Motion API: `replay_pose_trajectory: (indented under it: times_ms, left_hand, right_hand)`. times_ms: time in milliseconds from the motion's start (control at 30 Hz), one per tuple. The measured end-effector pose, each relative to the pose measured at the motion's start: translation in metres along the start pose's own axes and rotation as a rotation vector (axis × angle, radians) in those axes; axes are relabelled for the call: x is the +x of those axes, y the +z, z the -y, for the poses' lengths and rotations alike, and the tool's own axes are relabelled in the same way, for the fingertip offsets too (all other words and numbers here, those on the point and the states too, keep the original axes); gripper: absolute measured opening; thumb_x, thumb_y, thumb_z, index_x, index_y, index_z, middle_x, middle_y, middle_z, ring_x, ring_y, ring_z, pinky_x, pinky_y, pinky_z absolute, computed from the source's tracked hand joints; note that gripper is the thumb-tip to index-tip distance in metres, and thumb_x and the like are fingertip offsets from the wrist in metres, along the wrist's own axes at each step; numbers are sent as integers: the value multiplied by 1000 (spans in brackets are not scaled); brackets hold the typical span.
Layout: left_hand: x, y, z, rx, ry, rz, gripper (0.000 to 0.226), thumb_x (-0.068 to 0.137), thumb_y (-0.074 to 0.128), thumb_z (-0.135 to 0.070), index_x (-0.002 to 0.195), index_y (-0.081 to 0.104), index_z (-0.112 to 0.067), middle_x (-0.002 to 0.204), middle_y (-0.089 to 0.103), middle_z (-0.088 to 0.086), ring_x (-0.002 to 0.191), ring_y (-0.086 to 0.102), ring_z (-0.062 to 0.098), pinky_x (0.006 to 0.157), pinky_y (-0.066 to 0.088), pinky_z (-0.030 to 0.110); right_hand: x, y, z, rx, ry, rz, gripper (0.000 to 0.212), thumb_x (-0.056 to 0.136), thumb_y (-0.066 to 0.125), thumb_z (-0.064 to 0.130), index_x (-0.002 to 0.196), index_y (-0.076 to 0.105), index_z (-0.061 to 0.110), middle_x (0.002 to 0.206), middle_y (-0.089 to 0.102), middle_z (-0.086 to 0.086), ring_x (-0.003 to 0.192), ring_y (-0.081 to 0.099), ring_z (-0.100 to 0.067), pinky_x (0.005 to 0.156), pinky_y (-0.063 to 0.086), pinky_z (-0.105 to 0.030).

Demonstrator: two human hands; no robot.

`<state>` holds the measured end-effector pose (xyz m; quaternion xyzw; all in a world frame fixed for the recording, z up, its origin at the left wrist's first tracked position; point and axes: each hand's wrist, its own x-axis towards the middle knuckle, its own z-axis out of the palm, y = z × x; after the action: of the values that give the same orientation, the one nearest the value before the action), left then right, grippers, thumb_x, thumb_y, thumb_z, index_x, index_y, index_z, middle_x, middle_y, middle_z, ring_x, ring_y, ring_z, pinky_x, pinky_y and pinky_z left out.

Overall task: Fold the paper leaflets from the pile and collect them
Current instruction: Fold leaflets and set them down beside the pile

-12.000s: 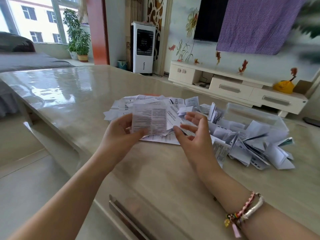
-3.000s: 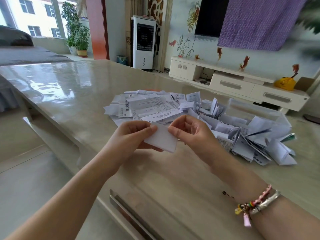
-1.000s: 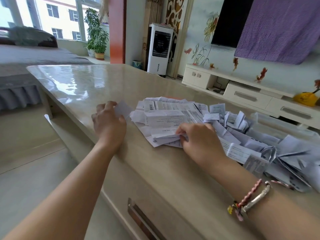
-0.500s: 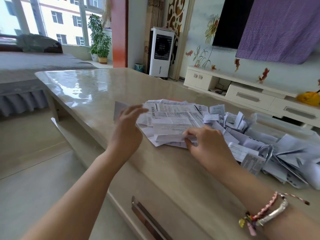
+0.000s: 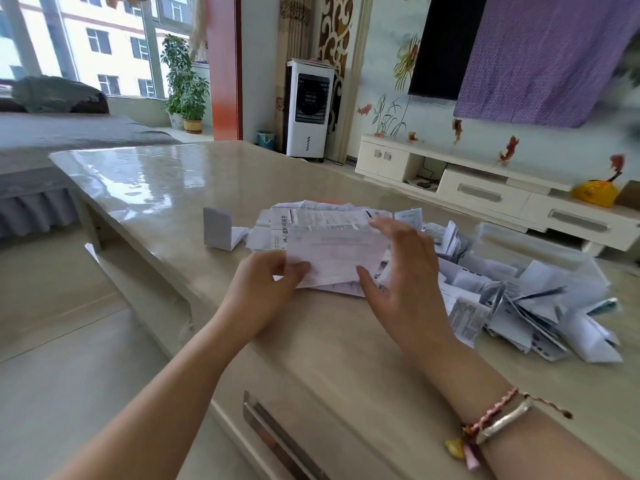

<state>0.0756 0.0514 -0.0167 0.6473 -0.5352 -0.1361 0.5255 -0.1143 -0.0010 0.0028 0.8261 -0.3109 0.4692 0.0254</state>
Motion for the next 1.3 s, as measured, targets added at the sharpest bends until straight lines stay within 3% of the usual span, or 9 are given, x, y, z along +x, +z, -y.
replay_pose_trajectory:
  times_ms: [133, 233, 300, 467, 567, 667, 800, 1067, 1300]
  left_hand:
    - [3, 0, 0, -143, -165, -1, 10, 87, 68, -19, 90, 70, -29, 72, 71, -12, 72, 67, 10, 70, 53, 31]
    - [3, 2, -1, -72, -204, 15, 31, 86, 69, -20, 116, 60, -23, 79, 69, -11, 74, 66, 6, 64, 50, 17]
    - [1, 4, -4, 25, -188, -4, 45, 85, 69, -20, 125, 51, -25, 80, 66, -10, 76, 63, 5, 58, 42, 11]
    - [-9, 5, -4, 423, -62, -15, 75, 85, 66, -21, 146, 23, -30, 132, 43, -3, 126, 33, 24, 102, 29, 31]
    - [-9, 1, -2, 480, 111, -5, 51, 86, 66, -21, 133, 50, -31, 142, 38, -7, 127, 28, 22, 106, 24, 28]
    - [-8, -4, 3, 480, 231, 158, 35, 84, 55, -51, 108, 69, -30, 122, 61, -12, 118, 48, 17, 100, 37, 32]
    - [-8, -6, 3, 556, 249, 266, 70, 68, 37, -79, 106, 71, -31, 113, 67, -16, 110, 57, 10, 94, 45, 33]
    - [-8, -14, -4, 634, 431, 188, 52, 87, 32, -61, 87, 73, -30, 81, 72, -10, 79, 66, 16, 63, 52, 34]
    - [-9, -14, -3, 386, 293, 121, 37, 86, 40, -63, 65, 58, -38, 59, 55, -18, 58, 48, 9, 56, 42, 32]
  right_hand:
    - [1, 3, -6, -27, 10, -30, 55, 78, 73, 10, 125, 47, 15, 136, 45, -8, 124, 40, -26, 109, 29, -38]
    - [-1, 8, -6, 16, -55, 126, 29, 81, 72, 21, 108, 63, 15, 125, 56, -3, 120, 45, -20, 107, 32, -35]
    - [-3, 11, -6, 68, -92, 342, 34, 84, 64, 37, 111, 66, 16, 124, 59, 0, 120, 49, -17, 105, 37, -36]
    - [-9, 15, -11, 126, -23, 637, 51, 84, 56, 49, 126, 61, 19, 135, 57, 2, 127, 48, -12, 110, 33, -27]
    - [-9, 15, -12, 191, 28, 630, 45, 86, 62, 44, 122, 63, 19, 130, 60, 4, 123, 52, -9, 107, 37, -29]
    - [-10, 15, -12, 217, 48, 627, 41, 87, 67, 39, 122, 64, 18, 128, 61, 6, 120, 52, -6, 105, 38, -25]
    - [-9, 12, -11, 227, 77, 615, 39, 87, 67, 37, 122, 64, 19, 124, 63, 7, 117, 54, -4, 103, 38, -21]
    - [-8, 8, -9, 194, 96, 561, 24, 88, 67, 31, 111, 66, 25, 108, 67, 11, 104, 57, -3, 93, 43, -23]
    - [-5, 1, -5, 394, 277, 428, 13, 90, 65, 32, 84, 71, 21, 84, 72, 10, 87, 64, -1, 82, 48, -23]
